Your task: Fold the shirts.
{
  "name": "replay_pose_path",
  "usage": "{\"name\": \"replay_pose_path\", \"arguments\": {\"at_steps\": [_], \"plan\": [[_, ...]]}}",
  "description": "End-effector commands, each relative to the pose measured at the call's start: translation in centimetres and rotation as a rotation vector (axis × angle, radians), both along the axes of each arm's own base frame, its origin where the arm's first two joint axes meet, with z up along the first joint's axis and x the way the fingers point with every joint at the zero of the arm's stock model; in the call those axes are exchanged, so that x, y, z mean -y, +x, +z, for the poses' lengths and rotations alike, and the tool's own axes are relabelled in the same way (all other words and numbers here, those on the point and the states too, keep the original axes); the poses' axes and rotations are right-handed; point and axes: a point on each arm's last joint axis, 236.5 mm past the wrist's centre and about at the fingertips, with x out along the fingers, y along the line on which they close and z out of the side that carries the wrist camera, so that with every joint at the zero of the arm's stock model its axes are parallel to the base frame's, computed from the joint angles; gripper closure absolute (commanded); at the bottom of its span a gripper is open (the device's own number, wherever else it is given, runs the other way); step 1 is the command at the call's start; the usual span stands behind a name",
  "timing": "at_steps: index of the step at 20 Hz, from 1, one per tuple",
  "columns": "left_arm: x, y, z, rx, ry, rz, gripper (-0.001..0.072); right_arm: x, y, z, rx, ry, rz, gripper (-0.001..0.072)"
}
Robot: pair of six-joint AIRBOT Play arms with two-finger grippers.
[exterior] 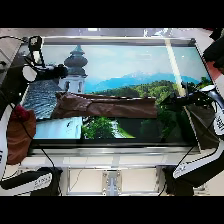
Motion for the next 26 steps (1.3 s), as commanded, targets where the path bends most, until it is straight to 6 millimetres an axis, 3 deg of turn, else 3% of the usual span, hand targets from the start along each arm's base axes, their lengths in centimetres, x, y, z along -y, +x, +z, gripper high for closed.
{"name": "replay_pose_path", "arguments": {"at_steps": [1, 5, 9, 10, 11, 12, 13, 14, 17, 21, 24, 26], "plan": [[1.2, -0.2, 0.1, 0.002, -0.003, -0.021, 0.0182, -2.1, 1.1, -1.8, 0.005, 0.107, -0.02, 0.023], [2.1, -0.3, -0.1, -0.003, -0.002, -0.041, 0.0196, -4.1, 2.6, -3.2, 0.033, 0.057, -0.01, 0.023], [2.5, -0.4, -0.2, -0.006, -0.002, -0.048, 0.0196, -7.6, 2.4, -3.3, 0.034, 0.056, 0.066, 0.0234], [2.7, -0.5, -0.5, -0.015, -0.003, -0.053, 0.0197, -8.6, 2.1, -2.9, 0.03, 0.075, 0.086, 0.0309], [3.1, -0.5, -0.8, -0.023, -0.007, -0.059, 0.0207, -10.0, 1.8, -1.9, 0.028, 0.122, 0.105, 0.0612], [3.5, -0.6, -1.4, -0.039, -0.006, -0.067, 0.029, -11.2, 1.6, -0.4, 0.041, 0.179, 0.13, 0.0698], [4.0, -0.9, -2.3, -0.069, -0.002, -0.081, 0.0526, -12.2, 1.4, 1.5, 0.067, 0.239, 0.156, 0.0696], [4.9, -1.3, -3.5, -0.107, 0.005, -0.104, 0.0681, -12.8, 1.5, 3.6, 0.095, 0.284, 0.161, 0.0696], [9.0, -3.6, -8.3, -0.257, 0.034, -0.205, 0.069, -13.1, 1.6, 9.2, 0.192, 0.282, 0.16, 0.0696], [16.9, -7.9, -15.4, -0.419, 0.103, -0.391, 0.069, -13.3, 0.6, 15.9, 0.282, 0.247, 0.136, 0.0697], [22.8, -12.2, -19.8, -0.489, 0.162, -0.536, 0.069, -13.7, -0.3, 19.2, 0.328, 0.234, 0.123, 0.0697], [26.1, -13.4, -21.1, -0.454, 0.171, -0.596, 0.069, -14.7, -0.8, 20.4, 0.338, 0.234, 0.14, 0.0697]]}}
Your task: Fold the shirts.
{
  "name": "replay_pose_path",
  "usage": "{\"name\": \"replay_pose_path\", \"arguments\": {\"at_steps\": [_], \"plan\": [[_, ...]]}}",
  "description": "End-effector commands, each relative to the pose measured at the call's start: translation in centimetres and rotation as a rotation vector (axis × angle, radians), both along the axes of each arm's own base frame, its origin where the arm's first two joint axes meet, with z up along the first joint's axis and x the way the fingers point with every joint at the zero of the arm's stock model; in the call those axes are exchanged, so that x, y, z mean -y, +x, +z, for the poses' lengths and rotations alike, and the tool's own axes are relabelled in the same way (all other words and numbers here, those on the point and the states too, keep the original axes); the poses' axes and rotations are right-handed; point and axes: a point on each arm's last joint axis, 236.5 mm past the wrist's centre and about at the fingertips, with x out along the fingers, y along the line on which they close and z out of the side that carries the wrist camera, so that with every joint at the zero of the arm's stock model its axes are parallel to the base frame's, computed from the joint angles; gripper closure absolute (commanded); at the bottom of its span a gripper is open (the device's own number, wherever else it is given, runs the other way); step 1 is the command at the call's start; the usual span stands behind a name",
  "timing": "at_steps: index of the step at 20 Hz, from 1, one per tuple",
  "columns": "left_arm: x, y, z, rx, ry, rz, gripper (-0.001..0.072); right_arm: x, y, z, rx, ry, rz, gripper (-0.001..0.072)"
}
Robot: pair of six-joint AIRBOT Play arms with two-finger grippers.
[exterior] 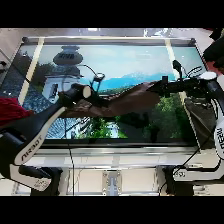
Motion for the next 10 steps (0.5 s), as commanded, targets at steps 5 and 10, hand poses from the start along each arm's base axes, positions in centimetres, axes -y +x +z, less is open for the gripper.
{"name": "replay_pose_path", "arguments": {"at_steps": [5, 10], "plan": [[3.7, 0.5, 1.4, 0.17, 0.022, -0.121, 0.069, -6.2, -0.8, 5.9, 0.113, -0.01, 0.071, 0.0698], [-12.4, 5.4, 13.3, 0.359, 0.194, 0.09, 0.069, -14.3, 0.4, 7.5, 0.243, -0.036, 0.057, 0.0699]]}}
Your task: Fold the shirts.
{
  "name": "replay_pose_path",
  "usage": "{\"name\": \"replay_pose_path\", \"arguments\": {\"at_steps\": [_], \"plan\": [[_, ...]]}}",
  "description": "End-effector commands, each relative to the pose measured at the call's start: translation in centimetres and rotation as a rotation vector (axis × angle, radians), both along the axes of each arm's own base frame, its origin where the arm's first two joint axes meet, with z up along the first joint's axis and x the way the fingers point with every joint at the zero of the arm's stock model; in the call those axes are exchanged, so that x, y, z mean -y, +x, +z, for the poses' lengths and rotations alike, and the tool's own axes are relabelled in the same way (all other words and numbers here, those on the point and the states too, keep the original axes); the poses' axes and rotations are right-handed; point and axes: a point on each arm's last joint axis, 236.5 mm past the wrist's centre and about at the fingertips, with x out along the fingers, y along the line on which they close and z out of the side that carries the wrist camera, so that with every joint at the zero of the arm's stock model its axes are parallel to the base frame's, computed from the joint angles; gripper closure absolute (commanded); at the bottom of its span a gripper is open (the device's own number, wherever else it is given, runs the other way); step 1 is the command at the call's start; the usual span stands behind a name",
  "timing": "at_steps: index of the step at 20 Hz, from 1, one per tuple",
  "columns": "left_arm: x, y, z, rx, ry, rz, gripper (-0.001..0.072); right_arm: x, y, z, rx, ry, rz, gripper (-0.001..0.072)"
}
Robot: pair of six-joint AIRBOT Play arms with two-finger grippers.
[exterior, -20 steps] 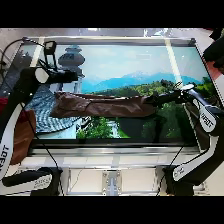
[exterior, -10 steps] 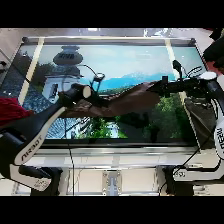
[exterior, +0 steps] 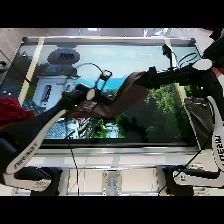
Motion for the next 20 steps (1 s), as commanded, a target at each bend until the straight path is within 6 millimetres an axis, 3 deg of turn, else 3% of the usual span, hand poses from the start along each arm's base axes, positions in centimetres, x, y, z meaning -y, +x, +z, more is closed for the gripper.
{"name": "replay_pose_path", "arguments": {"at_steps": [1, 3, 5, 6, 7, 8, 11, 13, 15, 17, 18, 20], "plan": [[-11.5, 1.5, 7.8, 0.126, 0.087, 0.179, 0.0689, -6.4, 0.9, 1.0, 0.093, 0.01, -0.032, 0.0699], [-17.2, 1.4, 12.2, 0.203, 0.062, 0.306, 0.0689, -11.9, 1.0, 0.3, 0.135, 0.037, -0.045, 0.0699], [-22.1, 0.8, 15.4, 0.266, 0.049, 0.417, 0.0689, -16.9, 1.1, -0.5, 0.168, 0.079, -0.092, 0.0697], [-24.0, 0.3, 16.2, 0.278, 0.05, 0.463, 0.069, -18.6, 1.5, -0.5, 0.198, 0.098, -0.138, 0.0606], [-25.6, -0.2, 16.5, 0.273, 0.056, 0.5, 0.0689, -19.9, 1.9, 0.1, 0.231, 0.122, -0.189, 0.028], [-27.1, -0.9, 16.2, 0.25, 0.066, 0.537, 0.0689, -20.6, 2.1, 1.3, 0.266, 0.144, -0.218, 0.0117], [-29.7, -2.5, 14.5, 0.161, 0.094, 0.606, 0.069, -21.1, 1.7, 6.8, 0.4, 0.166, -0.158, 0.0117], [-30.1, -2.9, 13.6, 0.137, 0.101, 0.614, 0.069, -18.6, 2.9, 8.7, 0.548, 0.041, -0.092, 0.0118], [-30.0, -3.2, 12.3, 0.11, 0.107, 0.611, 0.069, -13.3, 5.4, 7.8, 0.599, -0.16, -0.067, 0.0165], [-29.9, -3.6, 10.9, 0.077, 0.112, 0.609, 0.069, -4.6, 8.2, 3.2, 0.437, -0.395, -0.148, 0.0166], [-29.9, -3.8, 10.2, 0.062, 0.116, 0.608, 0.069, 0.1, 8.7, -0.2, 0.309, -0.512, -0.186, 0.0166], [-29.9, -4.2, 8.9, 0.03, 0.123, 0.606, 0.069, 6.4, 7.8, -6.6, 0.038, -0.609, -0.212, 0.0167]]}}
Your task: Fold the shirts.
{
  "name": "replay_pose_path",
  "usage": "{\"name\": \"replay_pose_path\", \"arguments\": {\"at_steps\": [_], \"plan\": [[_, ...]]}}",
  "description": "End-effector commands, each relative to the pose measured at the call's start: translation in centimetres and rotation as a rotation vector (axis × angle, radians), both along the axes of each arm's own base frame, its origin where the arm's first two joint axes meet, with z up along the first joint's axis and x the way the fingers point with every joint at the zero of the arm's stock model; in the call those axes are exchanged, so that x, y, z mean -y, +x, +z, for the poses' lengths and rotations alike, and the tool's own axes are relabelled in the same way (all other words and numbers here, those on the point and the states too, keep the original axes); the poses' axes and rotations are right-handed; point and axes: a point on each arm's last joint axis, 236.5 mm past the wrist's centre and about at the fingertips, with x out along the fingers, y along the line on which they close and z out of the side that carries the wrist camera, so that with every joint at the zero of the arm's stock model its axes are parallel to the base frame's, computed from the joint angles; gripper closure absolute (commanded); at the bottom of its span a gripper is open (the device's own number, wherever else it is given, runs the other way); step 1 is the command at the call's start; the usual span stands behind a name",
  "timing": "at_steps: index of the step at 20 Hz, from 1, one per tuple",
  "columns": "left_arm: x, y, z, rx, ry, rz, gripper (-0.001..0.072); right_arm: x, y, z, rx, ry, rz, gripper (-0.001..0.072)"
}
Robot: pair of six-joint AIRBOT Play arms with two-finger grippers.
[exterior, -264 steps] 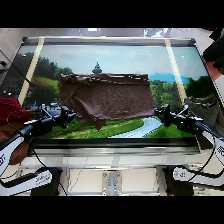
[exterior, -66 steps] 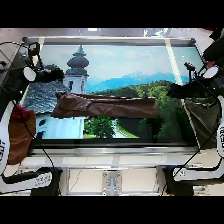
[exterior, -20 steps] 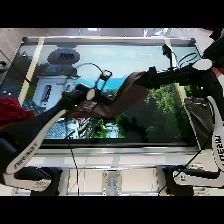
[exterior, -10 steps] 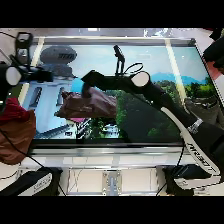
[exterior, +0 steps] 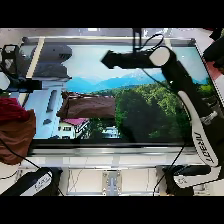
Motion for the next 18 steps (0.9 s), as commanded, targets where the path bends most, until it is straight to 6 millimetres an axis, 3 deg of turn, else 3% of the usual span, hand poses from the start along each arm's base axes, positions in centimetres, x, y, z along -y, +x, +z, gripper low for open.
{"name": "replay_pose_path", "arguments": {"at_steps": [1, 3, 6, 7, 9, 11, 14, 18], "plan": [[-0.1, -0.9, -2.4, -0.06, -0.005, 0.006, 0.069, 11.8, -1.7, -9.9, -0.419, -0.19, -0.167, 0.0175], [0.3, -1.1, -3.2, -0.071, -0.023, 0.002, 0.0689, 11.4, -3.0, -14.9, -0.614, -0.081, -0.158, 0.0175], [0.7, -1.0, -3.4, -0.069, -0.042, -0.001, 0.069, 7.4, -4.7, -21.2, -0.804, 0.091, -0.061, 0.0196], [0.8, -0.8, -3.3, -0.059, -0.044, -0.003, 0.0689, 5.5, -4.9, -22.3, -0.838, 0.161, -0.018, 0.0272], [0.8, -0.5, -3.1, -0.043, -0.043, -0.005, 0.0689, 1.6, -5.1, -24.1, -0.877, 0.285, 0.048, 0.0262], [0.8, -0.5, -3.1, -0.043, -0.043, -0.005, 0.0689, -1.0, -4.9, -25.9, -0.896, 0.329, 0.036, 0.013], [0.8, -0.5, -3.1, -0.043, -0.043, -0.005, 0.069, -4.0, -5.4, -27.6, -0.874, 0.303, 0.03, 0.0131], [0.8, -0.5, -3.1, -0.043, -0.043, -0.006, 0.0689, -8.1, -5.9, -27.0, -0.848, 0.341, 0.031, 0.0144]]}}
